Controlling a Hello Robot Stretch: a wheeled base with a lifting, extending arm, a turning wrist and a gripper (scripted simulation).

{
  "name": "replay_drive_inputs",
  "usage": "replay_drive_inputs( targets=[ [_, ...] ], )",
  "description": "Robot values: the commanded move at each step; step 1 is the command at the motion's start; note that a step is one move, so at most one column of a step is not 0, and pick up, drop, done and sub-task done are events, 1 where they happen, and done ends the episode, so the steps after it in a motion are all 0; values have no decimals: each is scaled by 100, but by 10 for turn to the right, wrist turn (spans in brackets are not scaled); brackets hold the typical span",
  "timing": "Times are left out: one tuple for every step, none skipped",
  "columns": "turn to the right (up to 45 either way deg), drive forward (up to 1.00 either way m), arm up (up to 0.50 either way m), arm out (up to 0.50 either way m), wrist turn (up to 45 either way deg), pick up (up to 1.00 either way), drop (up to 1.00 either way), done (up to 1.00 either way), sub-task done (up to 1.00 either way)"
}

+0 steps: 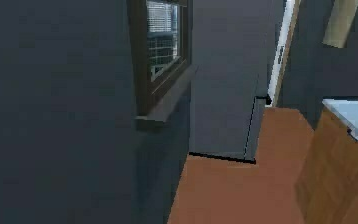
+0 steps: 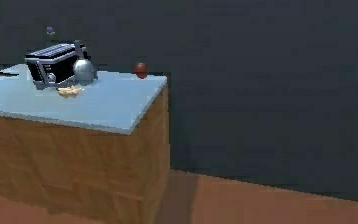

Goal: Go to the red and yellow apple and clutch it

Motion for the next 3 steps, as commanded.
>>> replay_drive_inputs(
  targets=[
    [360,0,0,0,0,0,0,0,0],
    [0,80,0,0,0,0,0,0,0],
    [-450,0,0,0,0,0,0,0,0]
  ],
)
